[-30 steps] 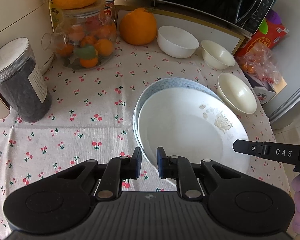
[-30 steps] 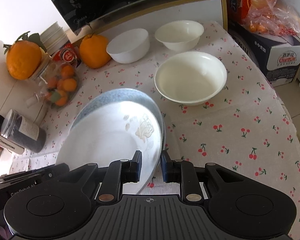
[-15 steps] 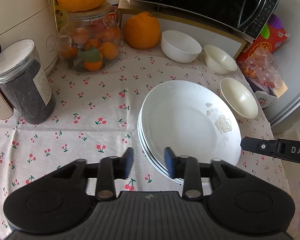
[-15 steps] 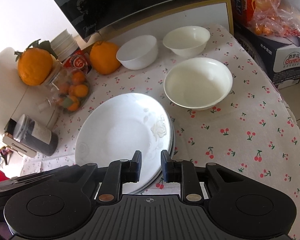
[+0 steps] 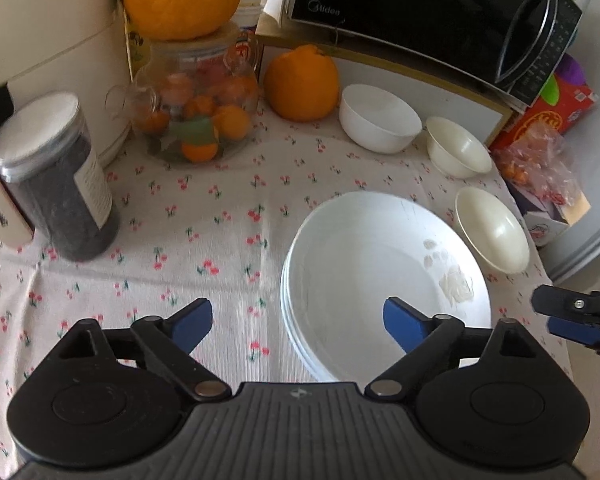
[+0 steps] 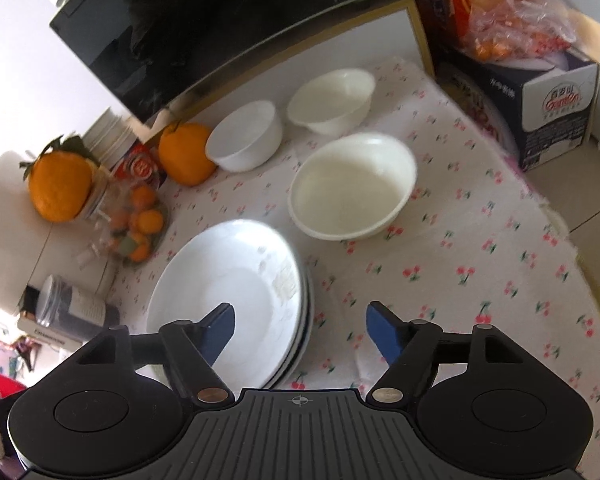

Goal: Organize plates and bowls
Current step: 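Move both grippers to the small white bowl by the microwave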

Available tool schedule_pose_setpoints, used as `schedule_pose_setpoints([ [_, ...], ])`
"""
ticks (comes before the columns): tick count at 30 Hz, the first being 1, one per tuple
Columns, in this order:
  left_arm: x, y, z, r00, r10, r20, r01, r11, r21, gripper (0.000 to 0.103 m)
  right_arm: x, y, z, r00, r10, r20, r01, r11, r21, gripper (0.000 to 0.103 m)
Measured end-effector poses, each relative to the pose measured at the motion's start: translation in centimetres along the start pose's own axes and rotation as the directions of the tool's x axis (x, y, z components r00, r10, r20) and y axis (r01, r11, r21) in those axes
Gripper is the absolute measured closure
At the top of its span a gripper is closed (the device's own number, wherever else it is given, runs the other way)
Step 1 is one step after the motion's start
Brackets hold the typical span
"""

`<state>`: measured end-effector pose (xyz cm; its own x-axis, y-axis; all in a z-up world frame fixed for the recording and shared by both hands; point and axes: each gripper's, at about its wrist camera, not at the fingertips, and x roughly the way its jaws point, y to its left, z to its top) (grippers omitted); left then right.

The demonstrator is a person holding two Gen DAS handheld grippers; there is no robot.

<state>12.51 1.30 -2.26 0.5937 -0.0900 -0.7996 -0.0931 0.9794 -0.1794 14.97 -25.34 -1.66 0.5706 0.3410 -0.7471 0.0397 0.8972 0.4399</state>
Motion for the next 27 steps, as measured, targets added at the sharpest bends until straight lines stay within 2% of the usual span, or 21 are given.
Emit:
schedule_pose_setpoints([
  [4, 0.3, -1.2, 1.6, 0.999, 0.013, 0.029, -0.013, 1.000, -0.003, 0.006, 0.2, 0.8, 1.6, 1.000, 0.017, 0.026, -0.017, 0.999, -0.032, 0.026],
  [8, 1.1, -2.1, 3.7, 0.997, 0.027, 0.066, -0.025, 0.999, -0.025, 0.001, 0.9, 2.0, 3.5, 0.997, 0.042, 0.060, -0.037, 0.997, -0.072, 0.018],
  [15, 4.4, -2.4, 7.5, 0.996, 0.059, 0.059, -0.048, 0.984, -0.170, 0.001, 3.5, 3.1, 8.0, 0.992, 0.040, 0.118, -0.028, 0.994, -0.101, 0.018],
  [19, 6.6, -2.2, 8.9, 0.997, -0.005, 0.077, 0.024, 0.970, -0.244, 0.002, 6.0, 3.5, 11.2, 0.990, 0.031, 0.140, -0.015, 0.993, -0.117, 0.017],
  [23, 8.9, -2.3, 10.2, 0.997, -0.018, 0.074, 0.038, 0.960, -0.278, 0.007, 8.9, 4.0, 14.0, 0.990, 0.039, 0.138, -0.020, 0.990, -0.138, 0.017],
  [27, 10.4, -2.3, 10.8, 0.992, -0.090, 0.085, 0.113, 0.934, -0.339, 0.013, 11.8, 4.7, 15.8, 0.991, 0.044, 0.124, -0.024, 0.987, -0.156, 0.018],
])
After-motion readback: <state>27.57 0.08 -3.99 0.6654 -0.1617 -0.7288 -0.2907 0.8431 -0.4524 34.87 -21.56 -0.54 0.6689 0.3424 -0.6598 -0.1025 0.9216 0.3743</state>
